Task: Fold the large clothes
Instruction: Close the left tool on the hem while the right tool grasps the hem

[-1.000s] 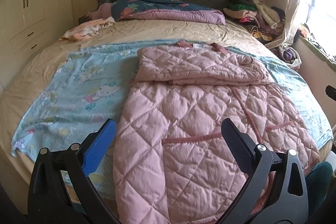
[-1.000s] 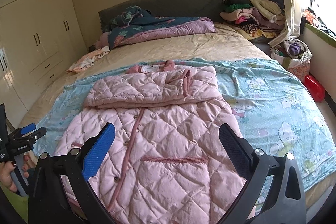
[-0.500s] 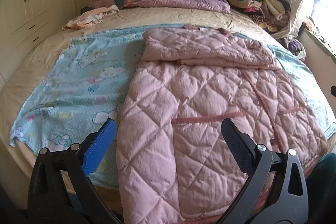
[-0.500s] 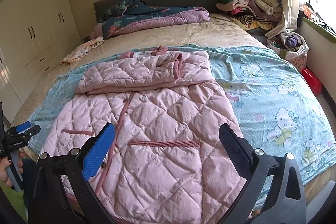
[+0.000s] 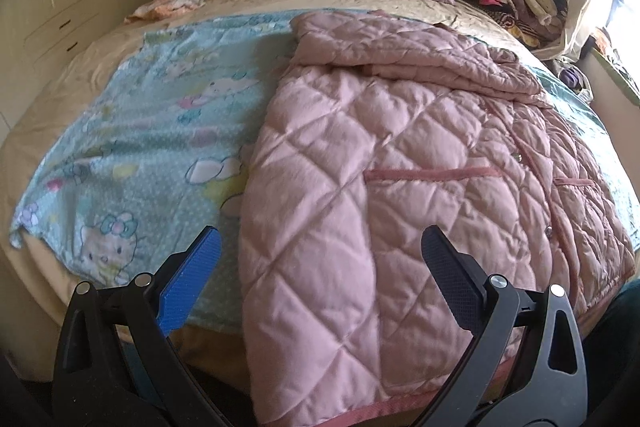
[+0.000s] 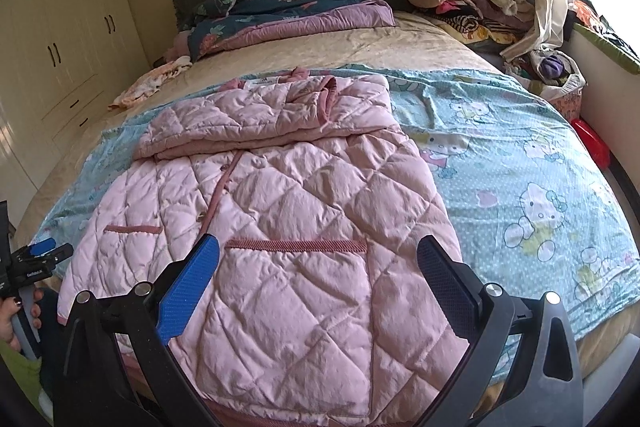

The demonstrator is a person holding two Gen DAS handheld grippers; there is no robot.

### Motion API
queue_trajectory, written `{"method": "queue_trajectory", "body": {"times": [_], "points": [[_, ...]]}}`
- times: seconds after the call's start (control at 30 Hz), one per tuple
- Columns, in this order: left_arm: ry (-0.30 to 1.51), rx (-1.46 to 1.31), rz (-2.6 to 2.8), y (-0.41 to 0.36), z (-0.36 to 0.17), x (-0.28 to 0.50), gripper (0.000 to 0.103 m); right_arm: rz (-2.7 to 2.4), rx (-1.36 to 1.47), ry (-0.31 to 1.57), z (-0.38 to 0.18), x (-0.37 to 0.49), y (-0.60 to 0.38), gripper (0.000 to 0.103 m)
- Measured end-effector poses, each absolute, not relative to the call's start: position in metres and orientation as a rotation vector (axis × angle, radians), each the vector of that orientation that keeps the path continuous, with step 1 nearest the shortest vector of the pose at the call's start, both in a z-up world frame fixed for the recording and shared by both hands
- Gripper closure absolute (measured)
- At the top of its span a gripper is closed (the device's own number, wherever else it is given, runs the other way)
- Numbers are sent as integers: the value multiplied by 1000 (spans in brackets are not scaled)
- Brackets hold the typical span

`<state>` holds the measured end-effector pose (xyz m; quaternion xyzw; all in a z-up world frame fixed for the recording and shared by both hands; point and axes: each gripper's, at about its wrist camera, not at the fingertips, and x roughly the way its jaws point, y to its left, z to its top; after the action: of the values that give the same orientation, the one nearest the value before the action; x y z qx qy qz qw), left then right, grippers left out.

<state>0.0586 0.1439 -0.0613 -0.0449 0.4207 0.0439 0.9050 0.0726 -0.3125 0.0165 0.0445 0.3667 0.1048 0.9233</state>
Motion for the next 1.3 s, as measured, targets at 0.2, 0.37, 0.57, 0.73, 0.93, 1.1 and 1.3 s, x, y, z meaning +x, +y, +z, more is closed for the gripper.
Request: {"method": "queue_trajectory", "body": {"times": [0.2,0.37,0.57,0.73,0.93,1.1,1.3], "points": [[892,-111,100,163,-70,50,9,209,89,774,6,72,-318,4],[930,-184,22,173,-82,44,11,201,91,795,-3,70,-326,4],[1000,-209,-30,174,-97,41,30,194,97,800,-7,65,-334,4],[1063,-213,-68,166,-111,40,33,206,110,819,-12,60,-338,4],[1087,-209,-90,156,-122,40,29,204,142,871,-23,52,-350,4],[1081,-217,-91,154,-126,40,26,166,167,953,-42,44,-366,4],[1079,-226,-97,155,-127,40,25,114,200,1053,-66,35,-385,4]]}}
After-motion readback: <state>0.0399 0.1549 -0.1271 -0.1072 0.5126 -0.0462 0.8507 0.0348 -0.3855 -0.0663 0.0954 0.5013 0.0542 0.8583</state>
